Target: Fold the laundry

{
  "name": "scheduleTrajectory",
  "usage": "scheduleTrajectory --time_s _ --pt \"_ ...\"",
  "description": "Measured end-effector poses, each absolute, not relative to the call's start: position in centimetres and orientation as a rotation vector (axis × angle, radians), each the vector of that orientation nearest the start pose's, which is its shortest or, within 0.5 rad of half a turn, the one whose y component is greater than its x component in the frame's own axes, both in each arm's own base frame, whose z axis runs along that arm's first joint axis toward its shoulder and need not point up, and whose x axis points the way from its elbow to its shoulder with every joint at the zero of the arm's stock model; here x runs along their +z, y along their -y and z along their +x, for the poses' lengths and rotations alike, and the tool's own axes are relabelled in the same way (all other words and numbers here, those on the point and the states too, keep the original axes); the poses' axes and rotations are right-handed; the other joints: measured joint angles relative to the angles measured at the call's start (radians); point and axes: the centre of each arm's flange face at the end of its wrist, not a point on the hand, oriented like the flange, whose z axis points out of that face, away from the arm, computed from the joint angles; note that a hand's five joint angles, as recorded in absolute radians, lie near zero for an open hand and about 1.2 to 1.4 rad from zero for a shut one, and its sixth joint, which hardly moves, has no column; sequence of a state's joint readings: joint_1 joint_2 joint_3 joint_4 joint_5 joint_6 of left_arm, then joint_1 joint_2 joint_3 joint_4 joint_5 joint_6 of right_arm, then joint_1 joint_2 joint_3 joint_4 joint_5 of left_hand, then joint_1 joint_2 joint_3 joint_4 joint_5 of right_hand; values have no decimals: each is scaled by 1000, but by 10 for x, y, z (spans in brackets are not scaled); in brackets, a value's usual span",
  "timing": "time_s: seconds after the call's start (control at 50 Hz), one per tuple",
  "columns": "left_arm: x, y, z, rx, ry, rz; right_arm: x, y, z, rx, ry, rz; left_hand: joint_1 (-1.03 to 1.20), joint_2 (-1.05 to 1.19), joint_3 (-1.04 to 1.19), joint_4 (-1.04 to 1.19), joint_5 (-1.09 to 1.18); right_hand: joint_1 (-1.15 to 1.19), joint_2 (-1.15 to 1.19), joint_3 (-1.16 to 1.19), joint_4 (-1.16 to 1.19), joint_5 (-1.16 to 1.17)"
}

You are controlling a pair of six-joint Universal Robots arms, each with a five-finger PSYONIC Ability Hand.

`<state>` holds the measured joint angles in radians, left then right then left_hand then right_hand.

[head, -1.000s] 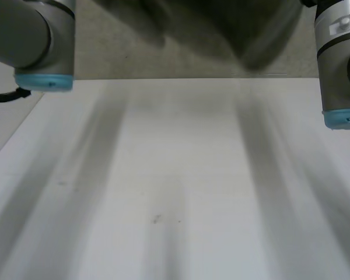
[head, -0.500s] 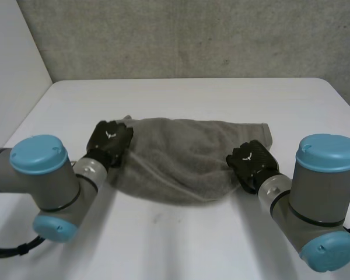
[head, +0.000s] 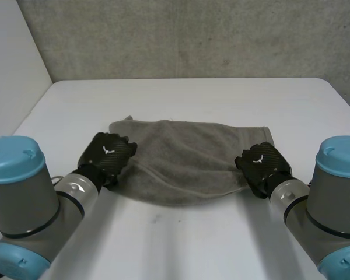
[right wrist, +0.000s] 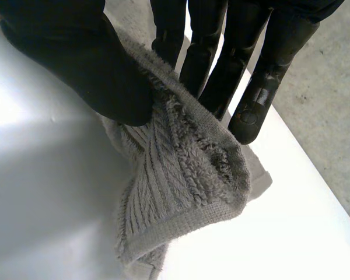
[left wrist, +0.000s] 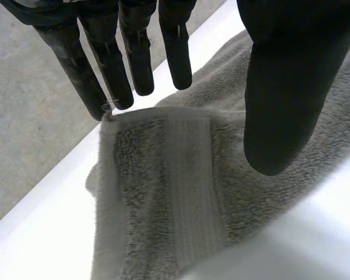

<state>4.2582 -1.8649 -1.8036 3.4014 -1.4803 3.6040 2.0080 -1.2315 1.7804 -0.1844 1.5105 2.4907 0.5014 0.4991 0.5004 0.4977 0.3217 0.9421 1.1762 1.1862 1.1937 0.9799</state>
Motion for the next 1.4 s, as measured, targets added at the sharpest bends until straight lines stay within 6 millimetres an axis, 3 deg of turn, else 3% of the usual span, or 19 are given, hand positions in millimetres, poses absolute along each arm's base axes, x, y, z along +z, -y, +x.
scheduleTrajectory --time_s 0.24,0.46,0.48,0.6,0.64,0.66,0.72,0.76,0.84,0.86,0.94,0.96,1.02,1.14,1.28,1.34,1.4 --pt "159 229 -276 -1964 -2230 1232 150 233 255 -1787 -2231 -1417 15 20 19 22 25 0 0 0 0 0" --pt "147 252 -284 -2006 -2163 1165 141 227 257 -1739 -2234 -1440 56 59 54 58 59 0 0 0 0 0" --pt "144 254 -284 -2000 -2165 1164 140 227 257 -1735 -2237 -1441 185 178 174 177 179 0 0 0 0 0" --pt "136 257 -286 -1979 -2180 1170 138 227 257 -1728 -2243 -1444 466 454 451 456 456 -1 0 0 0 0" --pt "136 257 -286 -1978 -2181 1170 138 228 257 -1728 -2243 -1445 466 454 451 456 456 -1 0 0 0 0" --pt "135 256 -285 -1973 -2184 1171 137 228 257 -1728 -2244 -1446 597 606 603 607 607 -1 0 0 0 0" --pt "136 255 -285 -1977 -2179 1166 139 229 257 -1740 -2244 -1450 621 644 639 643 639 0 0 0 0 0" --pt "142 254 -284 -1993 -2166 1153 141 231 257 -1753 -2244 -1449 645 686 683 687 673 0 0 0 0 0" --pt "172 247 -285 -2088 -2096 1113 153 237 256 -1807 -2234 -1434 654 704 701 705 688 0 0 0 0 0" --pt "195 242 -285 -2169 -2036 1084 168 241 256 -1855 -2220 -1419 655 710 707 711 693 0 0 0 0 0" --pt "244 232 -284 -2328 -1907 1022 205 247 254 -1947 -2192 -1387 660 715 712 716 697 0 0 0 0 0" --pt "267 226 -282 -2399 -1842 989 227 248 252 -1993 -2175 -1371 660 716 713 716 698 0 0 0 0 0" --pt "310 216 -276 -2505 -1732 929 275 245 247 -2067 -2142 -1347 660 717 714 718 698 0 0 0 0 0" --pt "358 205 -263 -2545 -1676 884 347 227 236 -2123 -2104 -1384 664 718 715 719 702 0 0 0 0 1" --pt "364 209 -254 -2431 -1781 909 367 222 232 -2092 -2095 -1483 664 718 715 719 703 0 0 0 0 1" --pt "345 224 -251 -2280 -1921 952 350 234 235 -1972 -2127 -1591 664 718 715 719 703 0 0 0 0 1" --pt "311 244 -255 -2121 -2058 1016 315 251 242 -1806 -2182 -1683 671 718 715 719 707 0 0 0 0 1"
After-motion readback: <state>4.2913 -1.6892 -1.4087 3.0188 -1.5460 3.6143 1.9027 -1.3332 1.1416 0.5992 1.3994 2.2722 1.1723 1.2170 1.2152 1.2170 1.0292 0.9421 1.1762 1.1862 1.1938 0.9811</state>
